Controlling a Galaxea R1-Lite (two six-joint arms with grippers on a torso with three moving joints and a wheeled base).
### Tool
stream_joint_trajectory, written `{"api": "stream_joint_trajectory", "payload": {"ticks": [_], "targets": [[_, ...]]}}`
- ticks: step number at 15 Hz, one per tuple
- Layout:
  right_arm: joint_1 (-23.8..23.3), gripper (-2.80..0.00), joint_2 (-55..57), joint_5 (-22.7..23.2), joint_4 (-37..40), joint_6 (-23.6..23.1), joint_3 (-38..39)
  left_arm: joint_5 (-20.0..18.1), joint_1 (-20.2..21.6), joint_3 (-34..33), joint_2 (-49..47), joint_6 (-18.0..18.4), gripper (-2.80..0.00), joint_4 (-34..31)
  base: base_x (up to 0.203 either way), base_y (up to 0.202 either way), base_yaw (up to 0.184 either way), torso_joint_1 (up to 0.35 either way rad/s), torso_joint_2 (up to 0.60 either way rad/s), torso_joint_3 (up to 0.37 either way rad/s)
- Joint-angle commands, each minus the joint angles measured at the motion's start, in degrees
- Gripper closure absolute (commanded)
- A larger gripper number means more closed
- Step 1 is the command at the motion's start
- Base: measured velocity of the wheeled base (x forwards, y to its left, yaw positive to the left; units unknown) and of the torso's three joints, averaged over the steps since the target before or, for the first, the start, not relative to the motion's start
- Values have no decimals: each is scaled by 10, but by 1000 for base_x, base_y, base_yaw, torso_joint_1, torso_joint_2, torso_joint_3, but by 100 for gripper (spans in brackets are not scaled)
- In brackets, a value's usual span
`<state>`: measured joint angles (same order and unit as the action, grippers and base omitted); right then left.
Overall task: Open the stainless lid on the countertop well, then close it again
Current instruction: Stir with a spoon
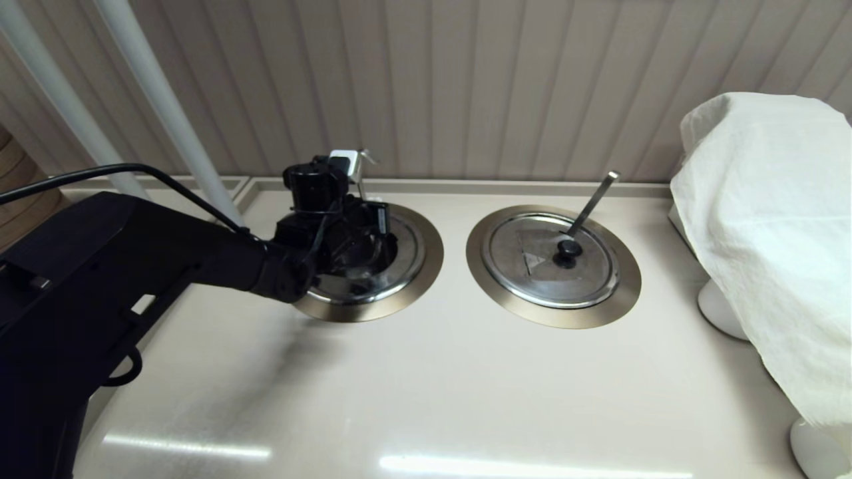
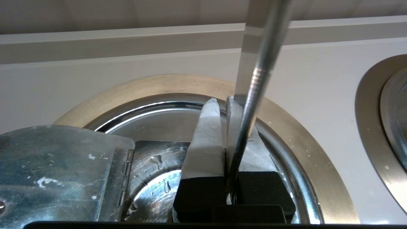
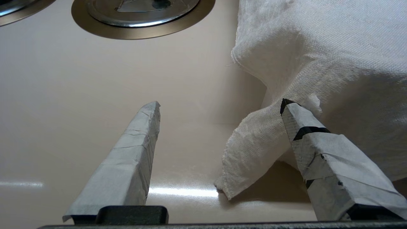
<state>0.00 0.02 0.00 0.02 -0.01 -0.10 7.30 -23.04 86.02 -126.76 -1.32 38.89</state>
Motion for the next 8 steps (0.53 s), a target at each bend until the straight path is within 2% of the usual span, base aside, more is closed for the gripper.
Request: {"api": "stream_joint_trajectory", "payload": {"ticks": [1,3,4,5,6,8], "targets": [[0,-280,0,0,0,-1,0,3,-1,18,-10,-2,0,-1,0,0,0,0,0,0],[0,-280,0,0,0,0,0,21,0,57,-38,-1,0,1,0,0,0,0,0,0],[0,-280,0,0,0,0,0,48,1,78,-48,-2,0,2,0,0,0,0,0,0],[0,-280,0,0,0,0,0,70,1,89,-56,-1,0,1,0,0,0,0,0,0],[0,-280,0,0,0,0,0,73,4,84,-55,5,0,-3,0,0,0,0,0,0],[0,-280,0,0,1,-1,0,73,16,60,-55,60,0,6,0,0,0,0,0,0]]}}
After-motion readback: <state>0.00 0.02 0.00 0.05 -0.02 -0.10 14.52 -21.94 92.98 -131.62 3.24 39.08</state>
